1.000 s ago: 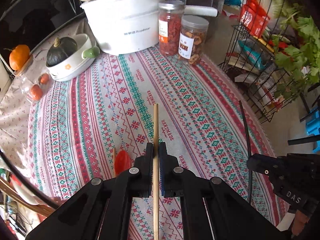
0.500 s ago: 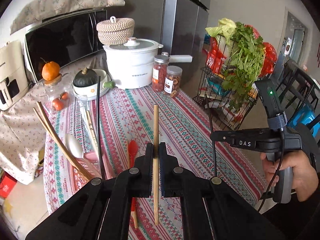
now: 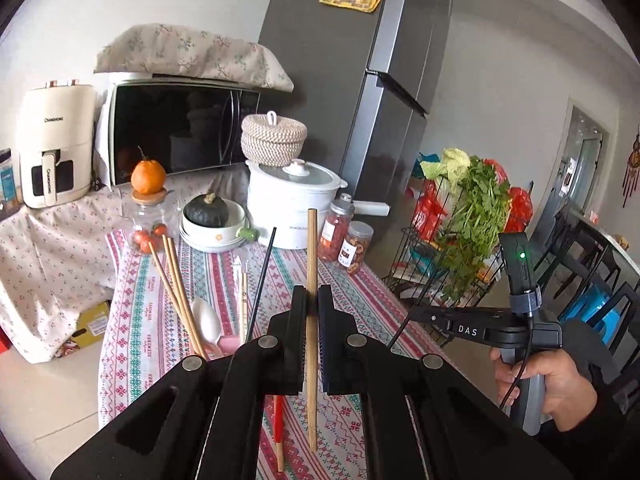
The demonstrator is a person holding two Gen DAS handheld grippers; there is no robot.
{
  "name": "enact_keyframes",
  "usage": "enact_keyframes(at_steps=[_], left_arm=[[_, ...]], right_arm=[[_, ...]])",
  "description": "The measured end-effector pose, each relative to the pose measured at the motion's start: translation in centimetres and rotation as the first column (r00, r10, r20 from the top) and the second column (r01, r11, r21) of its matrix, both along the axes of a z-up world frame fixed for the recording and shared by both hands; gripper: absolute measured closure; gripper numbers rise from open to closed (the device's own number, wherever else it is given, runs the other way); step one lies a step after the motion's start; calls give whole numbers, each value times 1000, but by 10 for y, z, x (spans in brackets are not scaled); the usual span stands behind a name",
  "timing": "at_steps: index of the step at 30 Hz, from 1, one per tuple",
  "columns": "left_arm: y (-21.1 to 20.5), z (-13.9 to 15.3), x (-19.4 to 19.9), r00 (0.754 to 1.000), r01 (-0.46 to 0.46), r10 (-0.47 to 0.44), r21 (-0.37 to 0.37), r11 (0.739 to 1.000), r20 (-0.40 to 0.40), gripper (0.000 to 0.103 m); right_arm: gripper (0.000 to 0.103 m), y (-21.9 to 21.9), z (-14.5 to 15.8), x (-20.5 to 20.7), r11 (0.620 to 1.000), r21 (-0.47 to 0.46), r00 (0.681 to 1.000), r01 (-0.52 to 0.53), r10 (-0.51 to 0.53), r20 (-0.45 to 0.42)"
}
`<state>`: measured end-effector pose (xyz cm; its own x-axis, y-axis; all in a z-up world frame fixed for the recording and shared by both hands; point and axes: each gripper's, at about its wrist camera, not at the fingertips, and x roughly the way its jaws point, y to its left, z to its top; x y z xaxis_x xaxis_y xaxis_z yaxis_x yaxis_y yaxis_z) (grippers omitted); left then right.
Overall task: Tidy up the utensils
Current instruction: 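Lift the black chopstick with the right tool while the left tool lifts the wooden chopstick, then lower both chopsticks into the pink basket and open both tools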
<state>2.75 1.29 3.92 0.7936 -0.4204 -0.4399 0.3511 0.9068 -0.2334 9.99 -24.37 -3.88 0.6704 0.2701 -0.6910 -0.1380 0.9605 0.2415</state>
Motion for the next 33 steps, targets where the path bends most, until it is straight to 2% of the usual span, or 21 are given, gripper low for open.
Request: enact_keyframes(at_steps=[6,11,16,19,27,33], left_arm=[[29,18,-5,989,-96,104,-77,992,109,98],[53,24,1,964,-190,210,-132,973,161,98],[64,24,8,947,-239,265,-150,959,184,98],[63,17,17,947,-253,273,-130,959,170,98],[49,-11,46,961,-254,255,-23,967,105,98],[50,-34,67,968,-250,250,-17,968,2,98]], right_arm=[[99,18,15,-1,999,5,998,-41,41,50],[99,32,21,-2,997,7,995,-79,79,63],[99,46,26,-4,993,10,991,-117,116,68],[99,53,30,-6,991,15,988,-130,129,79],[99,64,39,-10,987,29,982,-161,157,104],[99,66,40,-9,986,30,981,-166,162,102]])
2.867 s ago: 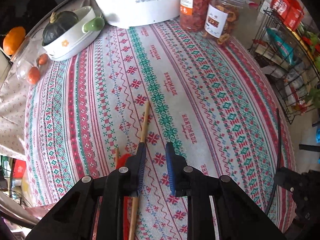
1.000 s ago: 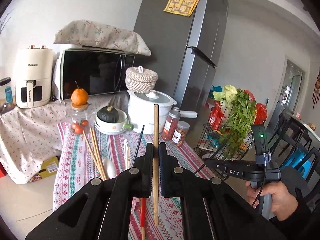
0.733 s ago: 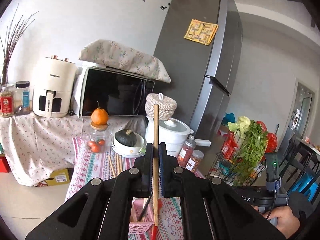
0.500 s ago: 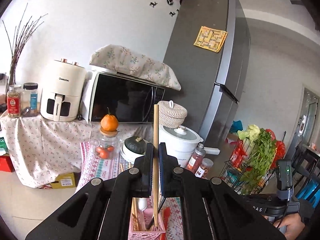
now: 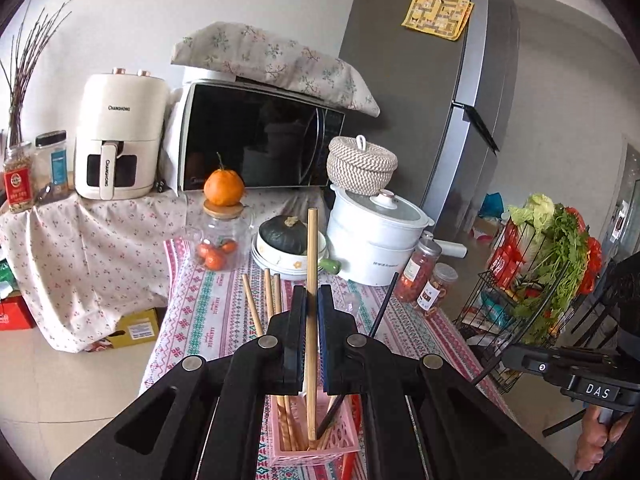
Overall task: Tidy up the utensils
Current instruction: 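Lower both chopsticks into the pink basket and open both tools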
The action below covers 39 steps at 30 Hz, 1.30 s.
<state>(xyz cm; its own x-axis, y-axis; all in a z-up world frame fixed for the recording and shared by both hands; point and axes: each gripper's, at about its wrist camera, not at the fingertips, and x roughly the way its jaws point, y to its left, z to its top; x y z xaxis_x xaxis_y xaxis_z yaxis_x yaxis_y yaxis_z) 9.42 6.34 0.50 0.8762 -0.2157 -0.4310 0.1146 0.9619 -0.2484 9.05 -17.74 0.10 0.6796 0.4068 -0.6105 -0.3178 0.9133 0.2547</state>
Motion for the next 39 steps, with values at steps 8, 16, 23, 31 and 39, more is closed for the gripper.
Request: enact_keyframes(at_steps=[8,16,23,31,39], left_arm=[[0,-18,16,996,-1,1,0,1000,-87,98],[3,-28,30,977,31,-37,-32,999,-208,95],[12,-27,15,961,31,-44,-54,998,-274,52],[24,-31,-2,938,20,-13,17,1000,-347,47],[37,-42,-3,914,16,-11,9,1000,-405,47]], right_arm=[[99,2,1,-1,1000,3,1000,-7,7,2],[99,10,15,-4,999,26,999,-35,34,30],[99,16,36,-7,995,80,995,-60,54,80],[99,44,36,4,988,106,991,-109,101,83],[99,83,10,21,988,62,989,-145,143,24]])
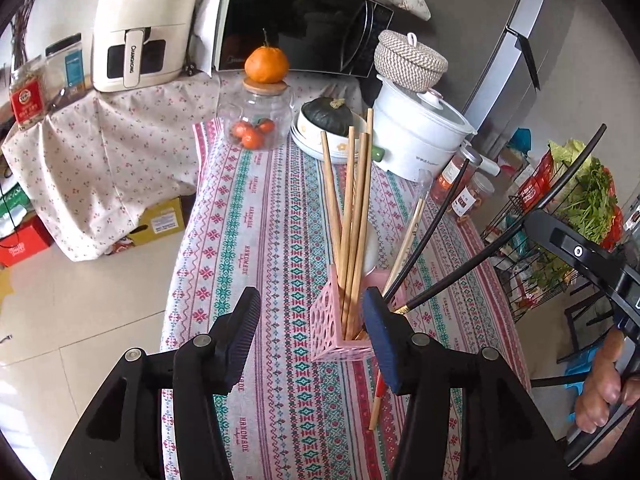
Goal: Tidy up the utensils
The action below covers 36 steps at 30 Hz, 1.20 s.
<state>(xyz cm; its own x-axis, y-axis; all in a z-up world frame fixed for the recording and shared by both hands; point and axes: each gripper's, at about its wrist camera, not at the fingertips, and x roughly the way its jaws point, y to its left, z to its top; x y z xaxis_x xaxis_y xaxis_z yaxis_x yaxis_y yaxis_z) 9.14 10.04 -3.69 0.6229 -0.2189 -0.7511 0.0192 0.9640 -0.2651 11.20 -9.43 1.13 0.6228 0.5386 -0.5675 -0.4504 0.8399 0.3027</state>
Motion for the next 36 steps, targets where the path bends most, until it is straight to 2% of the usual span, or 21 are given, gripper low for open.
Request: enact_keyframes(at_steps=[15,23,25,27,33,36], left_arm=[[-1,-5,-3,999,24,-23,19,1000,-34,47],[-7,-9,-2,998,38,-36,37,999,-45,47],[-9,-10,-1,998,40,-38,42,998,-48,47],[-10,-11,-1,998,44,-42,47,998,-49,47],[-20,-14,-3,996,66,-63,57,996,-59,47],[-25,-17,-3,995,80,-77,60,995,-66,47]], right_arm=[[98,30,-54,33,996,-85,987,-13,0,-162],[93,21,-56,38,998,-63,984,9,-20,-176],[88,17,-52,37,998,-59,986,17,-26,-165],[73,11,-47,36,998,-51,988,27,-35,-154],[64,-15,-34,32,997,-35,990,72,-76,-122],[63,-30,-28,30,996,-22,989,90,-92,-114]])
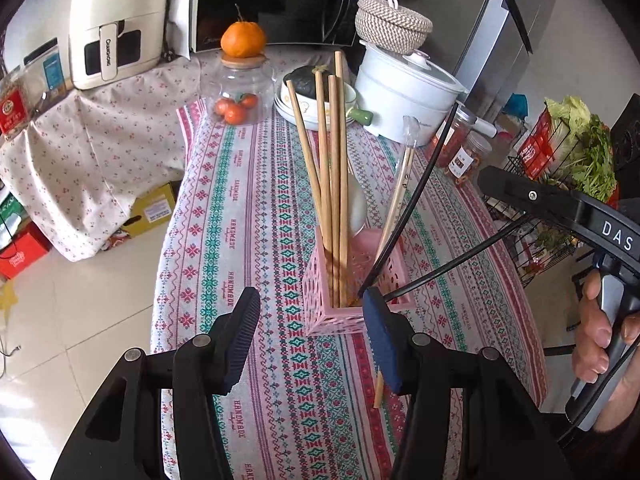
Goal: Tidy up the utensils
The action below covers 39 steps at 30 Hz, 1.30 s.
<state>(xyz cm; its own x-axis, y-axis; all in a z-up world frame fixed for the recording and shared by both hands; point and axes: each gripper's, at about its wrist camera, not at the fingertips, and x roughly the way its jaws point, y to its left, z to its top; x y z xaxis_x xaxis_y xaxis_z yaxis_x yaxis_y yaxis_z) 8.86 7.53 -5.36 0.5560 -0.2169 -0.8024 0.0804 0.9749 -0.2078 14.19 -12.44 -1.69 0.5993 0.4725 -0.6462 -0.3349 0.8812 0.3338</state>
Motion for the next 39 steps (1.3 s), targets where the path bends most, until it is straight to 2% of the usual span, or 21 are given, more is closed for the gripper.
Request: enact_keyframes(at_steps=[7,10,15,17,19,20,21,22,23,25,27,28,30,32,38,39], left_arm=[[-11,-3,0,1000,21,-21,6,1000,-6,46],[-14,-4,-2,999,32,-32,20,999,-5,45],[-16,-11,-7,999,47,-46,41,998,-14,36],[-17,-16,-8,998,51,-50,40,998,-28,35],[-20,-20,-7,998,64,-63,20,998,-30,35],[-22,-22,-2,997,76,-76,-14,997,2,34],[-26,-23,5,993,104,-101,-48,993,63,33],[-32,-28,16,990,109,-106,-28,994,93,32],[-38,-37,33,996,82,-82,3,997,25,35],[-34,-51,53,999,19,-21,-58,998,-38,46],[-29,-63,62,996,-36,31,-54,998,-86,60],[-29,-65,62,995,-35,29,-60,998,-92,65],[-35,-62,60,997,-3,0,-44,999,-73,84],[-35,-62,60,998,-8,7,-25,1000,-62,88],[-22,-65,60,996,-43,39,-47,998,-78,91],[-22,-66,60,996,-45,42,-45,998,-78,92]], right_arm=[[63,-30,9,-6,999,19,999,44,-45,15],[56,-46,8,-8,998,19,998,66,-66,0],[53,-67,-9,-4,993,-36,992,114,-116,-56],[53,-73,-21,-1,990,-55,986,131,-136,-93],[53,-77,-29,3,990,-40,984,132,-136,-116],[53,-78,-31,6,993,-5,986,120,-120,-117],[58,-76,-36,11,994,27,984,107,-102,-144],[70,-72,-41,16,993,79,982,84,-69,-175],[92,-68,-47,22,988,139,978,67,-37,-205],[95,-59,-52,27,980,191,972,55,-8,-235],[98,-54,-50,28,976,216,976,39,10,-219],[98,-51,-48,28,974,222,977,33,15,-213],[98,-44,-43,27,976,215,981,16,26,-194],[97,-37,-35,24,978,208,985,0,36,-168],[92,-29,-9,16,982,187,997,-10,25,-78],[85,-31,-5,14,982,189,998,-8,20,-62]])
